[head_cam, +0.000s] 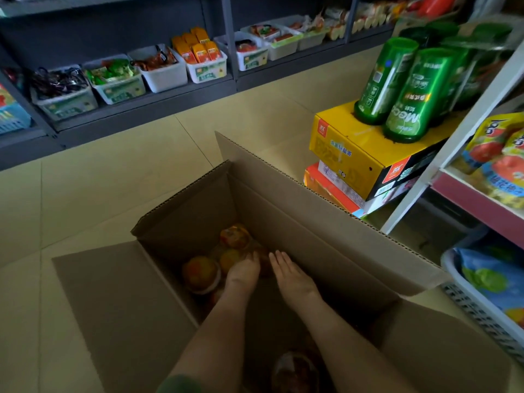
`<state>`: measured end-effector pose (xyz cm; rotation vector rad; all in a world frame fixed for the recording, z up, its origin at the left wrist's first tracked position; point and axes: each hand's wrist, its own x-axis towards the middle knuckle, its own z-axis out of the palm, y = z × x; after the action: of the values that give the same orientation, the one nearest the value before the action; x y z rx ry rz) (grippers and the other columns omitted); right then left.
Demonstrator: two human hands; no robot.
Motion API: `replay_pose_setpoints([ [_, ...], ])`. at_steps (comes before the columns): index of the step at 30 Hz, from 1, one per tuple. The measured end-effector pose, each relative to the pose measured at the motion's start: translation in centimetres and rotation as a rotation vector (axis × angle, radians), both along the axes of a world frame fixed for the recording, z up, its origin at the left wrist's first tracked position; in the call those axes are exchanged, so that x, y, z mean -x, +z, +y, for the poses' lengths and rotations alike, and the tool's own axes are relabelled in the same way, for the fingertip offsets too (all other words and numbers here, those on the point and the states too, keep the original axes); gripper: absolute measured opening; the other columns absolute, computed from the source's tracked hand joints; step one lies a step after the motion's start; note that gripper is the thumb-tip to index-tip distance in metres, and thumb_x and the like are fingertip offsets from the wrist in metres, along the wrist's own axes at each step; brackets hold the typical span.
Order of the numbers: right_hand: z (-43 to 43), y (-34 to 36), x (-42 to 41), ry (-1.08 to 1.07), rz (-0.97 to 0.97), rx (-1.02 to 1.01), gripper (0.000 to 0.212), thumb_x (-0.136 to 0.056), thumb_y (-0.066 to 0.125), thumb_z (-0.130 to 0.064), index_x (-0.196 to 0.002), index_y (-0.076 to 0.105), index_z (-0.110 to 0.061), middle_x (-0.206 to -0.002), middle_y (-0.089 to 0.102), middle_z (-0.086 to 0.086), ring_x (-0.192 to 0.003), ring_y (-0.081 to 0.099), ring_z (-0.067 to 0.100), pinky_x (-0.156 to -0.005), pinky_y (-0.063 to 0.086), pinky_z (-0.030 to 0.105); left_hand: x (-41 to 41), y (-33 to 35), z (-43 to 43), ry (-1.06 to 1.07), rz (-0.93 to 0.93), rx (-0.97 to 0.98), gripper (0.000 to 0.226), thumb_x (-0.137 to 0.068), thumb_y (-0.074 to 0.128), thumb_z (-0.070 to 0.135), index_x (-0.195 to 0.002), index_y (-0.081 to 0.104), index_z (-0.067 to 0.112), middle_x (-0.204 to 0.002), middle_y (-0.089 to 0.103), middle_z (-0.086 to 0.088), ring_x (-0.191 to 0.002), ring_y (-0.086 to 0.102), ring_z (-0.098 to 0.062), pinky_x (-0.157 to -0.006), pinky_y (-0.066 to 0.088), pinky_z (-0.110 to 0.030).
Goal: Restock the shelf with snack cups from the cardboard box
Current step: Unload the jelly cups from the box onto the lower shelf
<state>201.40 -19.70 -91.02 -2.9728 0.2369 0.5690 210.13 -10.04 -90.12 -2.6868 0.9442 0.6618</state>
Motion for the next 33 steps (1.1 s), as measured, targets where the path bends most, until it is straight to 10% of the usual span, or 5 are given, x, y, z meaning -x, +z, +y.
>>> replay_pose_setpoints([
  [9, 0.9, 0.0, -2.5, -0.229, -0.02, -0.317, 0.048, -0.095, 0.042, -0.008, -0.141, 0.033, -0.016, -0.141, 0.042, 0.01, -0.128, 0.042, 0.026, -0.105, 0.037, 0.036, 1.1, 0.2, -1.0, -0.147, -0.065, 0.055, 0.041, -0.095, 0.04, 0.001, -0.136, 0.036, 0.004, -0.131, 0.05, -0.013, -0.113, 0.057, -0.024, -0.088, 0.051, -0.032],
  [19, -0.4, 6.8, -1.3, -0.119, -0.487, -0.298, 0.043, -0.09, 0.052, -0.004, -0.132, 0.044, -0.012, -0.133, 0.049, 0.007, -0.126, 0.043, 0.021, -0.105, 0.037, 0.033, 2.1, 9.9, 0.8, -0.285, -0.364, 0.203, 0.04, -0.094, 0.048, 0.012, -0.132, 0.037, 0.009, -0.129, 0.051, -0.01, -0.115, 0.054, -0.021, -0.089, 0.05, -0.029],
  [23, -0.6, 11.6, -0.3, 0.01, -0.752, -0.266, 0.034, -0.067, 0.069, 0.007, -0.099, 0.061, -0.003, -0.096, 0.064, 0.015, -0.092, 0.063, 0.032, -0.073, 0.054, 0.039, 4.1, 15.2, 2.2, -0.256, -0.478, 0.273, 0.042, -0.092, 0.051, 0.015, -0.131, 0.035, 0.012, -0.128, 0.047, -0.005, -0.116, 0.05, -0.019, -0.088, 0.048, -0.026],
  [28, -1.4, 18.3, 2.2, 0.017, -1.102, -0.214, 0.027, -0.06, 0.07, 0.01, -0.08, 0.062, -0.006, -0.074, 0.063, 0.009, -0.069, 0.063, 0.026, -0.056, 0.054, 0.032, 7.4, 21.7, 3.0, -0.301, -0.652, 0.666, 0.041, -0.065, 0.082, 0.017, -0.102, 0.064, 0.012, -0.093, 0.064, -0.005, -0.077, 0.064, -0.014, -0.055, 0.049, -0.017],
  [33, -4.8, 24.8, 6.4, -0.096, -1.328, -0.276, 0.017, -0.073, 0.056, 0.005, -0.083, 0.058, -0.008, -0.078, 0.061, 0.009, -0.073, 0.061, 0.029, -0.059, 0.049, 0.035, 10.0, 27.4, -0.8, -0.525, -0.948, 0.951, 0.017, -0.082, 0.061, 0.012, -0.099, 0.064, 0.008, -0.085, 0.064, -0.008, -0.071, 0.06, -0.019, -0.054, 0.049, -0.025],
])
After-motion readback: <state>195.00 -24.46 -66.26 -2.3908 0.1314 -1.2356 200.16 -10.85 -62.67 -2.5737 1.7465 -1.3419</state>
